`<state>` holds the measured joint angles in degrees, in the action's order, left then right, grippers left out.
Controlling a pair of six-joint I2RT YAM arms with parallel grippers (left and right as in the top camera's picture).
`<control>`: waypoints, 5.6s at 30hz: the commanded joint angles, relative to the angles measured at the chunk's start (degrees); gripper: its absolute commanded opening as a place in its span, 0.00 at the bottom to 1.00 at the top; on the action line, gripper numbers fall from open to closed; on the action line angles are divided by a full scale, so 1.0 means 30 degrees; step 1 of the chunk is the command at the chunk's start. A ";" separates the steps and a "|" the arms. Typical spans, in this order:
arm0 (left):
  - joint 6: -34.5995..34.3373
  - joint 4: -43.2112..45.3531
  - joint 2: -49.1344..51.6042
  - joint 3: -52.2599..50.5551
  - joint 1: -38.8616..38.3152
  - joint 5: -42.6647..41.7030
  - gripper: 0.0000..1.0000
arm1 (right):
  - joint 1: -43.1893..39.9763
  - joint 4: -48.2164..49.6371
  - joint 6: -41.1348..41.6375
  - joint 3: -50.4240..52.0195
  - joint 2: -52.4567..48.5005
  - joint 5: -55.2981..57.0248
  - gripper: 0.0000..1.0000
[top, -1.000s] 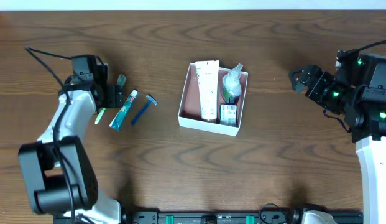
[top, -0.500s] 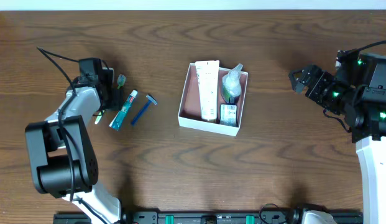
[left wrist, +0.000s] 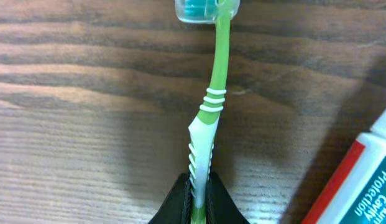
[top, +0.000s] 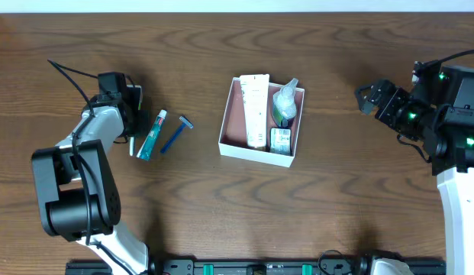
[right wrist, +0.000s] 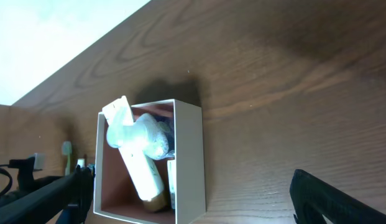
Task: Pack container
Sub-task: 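Grasp the green toothbrush with the left gripper, then carry the toothbrush into the box and release it, then grasp the Colgate toothpaste tube with the left gripper, then place the toothpaste tube into the box and release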
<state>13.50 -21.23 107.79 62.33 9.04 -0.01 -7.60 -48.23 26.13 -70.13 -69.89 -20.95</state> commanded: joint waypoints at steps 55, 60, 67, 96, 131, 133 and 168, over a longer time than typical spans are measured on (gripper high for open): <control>1.2932 -0.0015 -0.6156 0.0022 -1.4928 -0.2237 0.98 | -0.0087 -0.0029 0.0138 -0.0262 0.0131 0.0051 0.99; 1.0491 -0.2229 -0.8255 0.0022 -1.4936 -0.2055 0.98 | -0.0087 -0.0029 0.0138 -0.0262 0.0131 0.0051 0.99; 0.3147 -0.6652 -1.1803 0.0022 -1.4047 -0.0787 0.98 | -0.0087 -0.0029 0.0138 -0.0262 0.0131 0.0051 0.99; -0.4364 -0.1508 -0.1326 -0.0022 -0.2878 -0.0131 0.81 | -0.0087 -0.0029 0.0138 -0.0262 0.0131 0.0051 0.99; -0.4357 -0.4116 -0.8335 -0.0015 -0.4248 -0.5508 0.20 | -0.0087 -0.0146 0.0138 -0.0262 0.0131 0.0051 0.99; -0.3898 -0.3905 -0.9581 -0.0015 -0.5428 -0.6317 0.20 | -0.0087 -0.0153 0.0146 -0.0262 0.0131 0.0051 0.99; 1.3908 0.1778 -0.6011 -0.0022 -1.4506 -0.4976 0.17 | -0.0087 -0.0153 0.0138 -0.0262 0.0131 0.0051 0.99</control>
<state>54.59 -14.98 88.82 62.06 -34.39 -15.00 -7.60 -48.60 26.15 -70.15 -69.89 -20.95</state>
